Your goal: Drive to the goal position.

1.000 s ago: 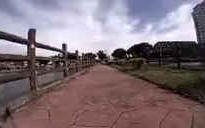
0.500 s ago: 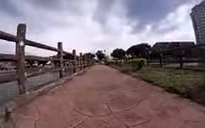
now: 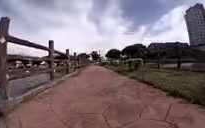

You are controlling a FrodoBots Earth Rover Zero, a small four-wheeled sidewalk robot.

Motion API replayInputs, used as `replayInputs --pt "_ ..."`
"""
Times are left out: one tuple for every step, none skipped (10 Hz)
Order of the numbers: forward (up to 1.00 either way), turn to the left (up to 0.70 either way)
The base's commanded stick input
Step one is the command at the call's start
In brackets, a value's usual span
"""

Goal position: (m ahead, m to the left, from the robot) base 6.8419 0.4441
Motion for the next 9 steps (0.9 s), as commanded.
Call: replayInputs --pt "0.7 -0.1" --pt "0.7 -0.23" --pt "0.7 -0.23" --pt "0.7 -0.23" --pt "0.7 -0.23" --pt "0.7 -0.2" --pt "0.7 -0.14" --pt "0.7 -0.08" --pt "0.7 -0.02"
